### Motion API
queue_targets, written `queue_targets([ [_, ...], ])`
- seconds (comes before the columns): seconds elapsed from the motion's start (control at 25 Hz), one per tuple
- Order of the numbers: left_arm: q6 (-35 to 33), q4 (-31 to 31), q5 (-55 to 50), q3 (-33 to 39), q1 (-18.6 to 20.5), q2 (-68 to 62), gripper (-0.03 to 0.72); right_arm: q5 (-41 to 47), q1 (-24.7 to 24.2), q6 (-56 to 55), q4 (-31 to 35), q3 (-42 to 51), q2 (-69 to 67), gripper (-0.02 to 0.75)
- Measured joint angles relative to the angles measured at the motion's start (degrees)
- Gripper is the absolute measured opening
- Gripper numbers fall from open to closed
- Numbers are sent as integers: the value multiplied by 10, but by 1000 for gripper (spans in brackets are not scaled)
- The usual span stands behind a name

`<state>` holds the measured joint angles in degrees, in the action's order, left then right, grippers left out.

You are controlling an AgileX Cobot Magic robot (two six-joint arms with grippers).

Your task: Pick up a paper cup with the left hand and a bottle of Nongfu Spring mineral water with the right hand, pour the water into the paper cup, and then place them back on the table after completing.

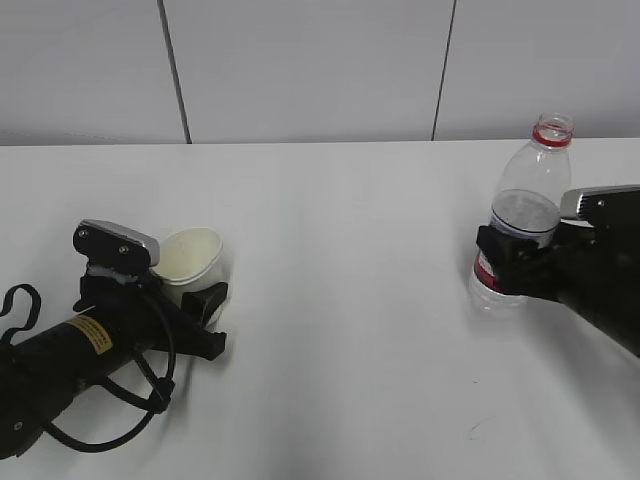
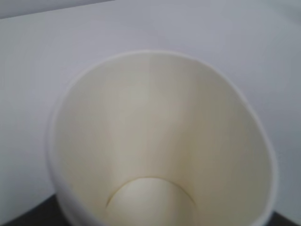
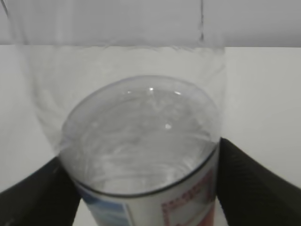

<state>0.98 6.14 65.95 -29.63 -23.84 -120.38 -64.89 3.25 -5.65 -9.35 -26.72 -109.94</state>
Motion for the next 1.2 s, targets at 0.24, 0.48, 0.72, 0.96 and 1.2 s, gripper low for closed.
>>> queue_targets([
  [0.24, 0, 3, 0, 0, 0, 0, 368, -5, 0, 0, 0, -21, -49, 610],
  [0.48, 0, 33, 0, 0, 0, 0, 368, -5, 0, 0, -1, -21, -52, 587],
  [0.72, 14, 93, 0, 0, 0, 0, 368, -5, 0, 0, -2, -21, -52, 515],
  [0.96, 33, 134, 0, 0, 0, 0, 368, -5, 0, 0, -3, -21, -52, 502],
  [1.2, 34, 140, 0, 0, 0, 0, 368, -6, 0, 0, -3, -21, -52, 478],
])
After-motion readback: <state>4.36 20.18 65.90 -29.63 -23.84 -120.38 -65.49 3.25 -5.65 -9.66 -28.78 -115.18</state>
